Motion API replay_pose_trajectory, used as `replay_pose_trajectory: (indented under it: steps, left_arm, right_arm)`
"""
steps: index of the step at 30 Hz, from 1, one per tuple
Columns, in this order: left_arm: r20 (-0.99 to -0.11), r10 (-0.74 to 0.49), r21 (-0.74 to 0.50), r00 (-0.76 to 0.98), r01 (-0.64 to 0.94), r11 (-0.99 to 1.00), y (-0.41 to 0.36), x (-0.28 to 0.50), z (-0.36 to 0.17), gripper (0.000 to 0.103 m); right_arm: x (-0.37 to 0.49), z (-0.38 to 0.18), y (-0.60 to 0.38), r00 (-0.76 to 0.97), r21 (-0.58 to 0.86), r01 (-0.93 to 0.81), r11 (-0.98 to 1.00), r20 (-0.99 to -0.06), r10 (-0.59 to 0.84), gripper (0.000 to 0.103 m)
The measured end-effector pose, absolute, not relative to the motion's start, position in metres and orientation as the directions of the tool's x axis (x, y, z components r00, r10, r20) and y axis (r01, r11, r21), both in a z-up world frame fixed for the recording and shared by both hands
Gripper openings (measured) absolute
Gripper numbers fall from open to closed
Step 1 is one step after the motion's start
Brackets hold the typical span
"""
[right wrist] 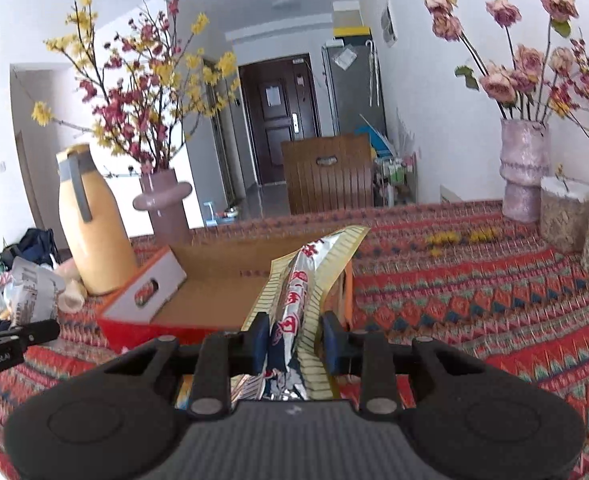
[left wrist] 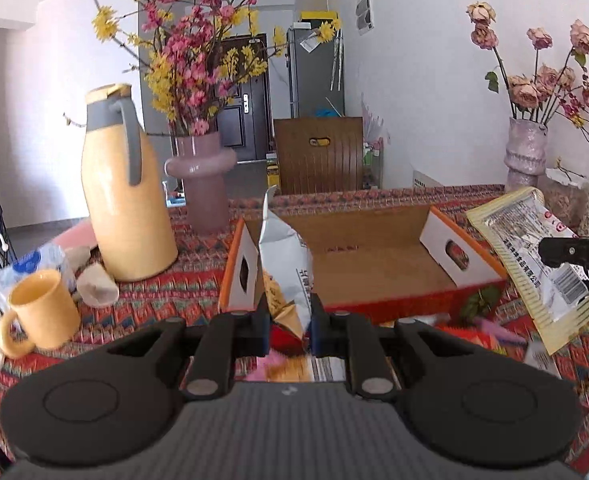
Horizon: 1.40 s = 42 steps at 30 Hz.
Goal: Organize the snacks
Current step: 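Carry both packets over the red box and open both tools to drop them inside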
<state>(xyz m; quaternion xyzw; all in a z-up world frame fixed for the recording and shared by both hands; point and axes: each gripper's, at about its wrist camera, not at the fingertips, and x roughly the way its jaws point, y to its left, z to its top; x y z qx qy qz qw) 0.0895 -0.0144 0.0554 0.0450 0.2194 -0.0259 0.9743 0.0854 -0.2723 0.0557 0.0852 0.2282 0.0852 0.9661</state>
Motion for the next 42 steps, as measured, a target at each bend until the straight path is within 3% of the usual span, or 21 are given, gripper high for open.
replay_pose_trajectory:
  steps: [11, 28, 30, 31, 32, 33, 34, 35, 37, 38, 42]
  left_arm:
    - [-0.433, 0.021, 0.1, 0.901, 0.024, 0.995, -0.021, 0.174, 0.066, 0.017]
    - [-0.496, -0.002, 0.028, 0.869, 0.018, 0.999, -0.009, 0.251, 0.015, 0.018]
    - [-0.494, -0.009, 0.014, 0.87, 0.018, 1.0, -0.006, 0.25, 0.014, 0.024]
    - [-0.487, -0.012, 0.011, 0.874, 0.02, 1.0, -0.005, 0.248, 0.014, 0.038]
    - [-0.477, -0.01, 0.011, 0.879, 0.017, 1.0, -0.005, 0.246, 0.015, 0.06]
    - [-0.464, -0.002, 0.011, 0.886, 0.008, 1.0, -0.004, 0.243, 0.016, 0.075]
    - [-0.446, 0.013, 0.012, 0.895, -0.009, 1.0, -0.004, 0.24, 0.017, 0.099]
    - [-0.42, 0.029, 0.013, 0.907, -0.026, 1.0, -0.004, 0.236, 0.018, 0.103]
    - [-0.396, 0.032, 0.012, 0.918, -0.03, 0.999, -0.004, 0.232, 0.021, 0.103]
    - [-0.394, 0.021, 0.003, 0.919, -0.022, 1.0, -0.004, 0.231, 0.022, 0.103]
    - [-0.39, 0.014, -0.003, 0.921, -0.017, 1.0, -0.005, 0.232, 0.022, 0.103]
  right_arm:
    - [0.179, 0.072, -0.261, 0.88, 0.218, -0.169, 0.961, -0.405, 0.247, 0.027]
    - [0.267, 0.016, -0.253, 0.833, 0.272, -0.161, 0.949, -0.478, 0.278, 0.028]
    - [0.268, 0.012, -0.252, 0.825, 0.275, -0.163, 0.948, -0.489, 0.283, 0.029]
    - [0.268, 0.01, -0.252, 0.822, 0.276, -0.165, 0.947, -0.493, 0.287, 0.032]
    - [0.268, 0.009, -0.251, 0.82, 0.275, -0.165, 0.947, -0.495, 0.286, 0.032]
    - [0.268, 0.009, -0.251, 0.821, 0.271, -0.167, 0.948, -0.494, 0.286, 0.033]
    - [0.266, 0.009, -0.251, 0.82, 0.272, -0.171, 0.947, -0.493, 0.29, 0.046]
    - [0.264, 0.009, -0.252, 0.823, 0.276, -0.172, 0.946, -0.487, 0.292, 0.068]
    - [0.259, 0.012, -0.252, 0.841, 0.267, -0.167, 0.949, -0.464, 0.278, 0.093]
    - [0.255, 0.014, -0.253, 0.85, 0.265, -0.164, 0.95, -0.451, 0.273, 0.101]
    - [0.247, 0.018, -0.252, 0.872, 0.257, -0.166, 0.952, -0.413, 0.263, 0.103]
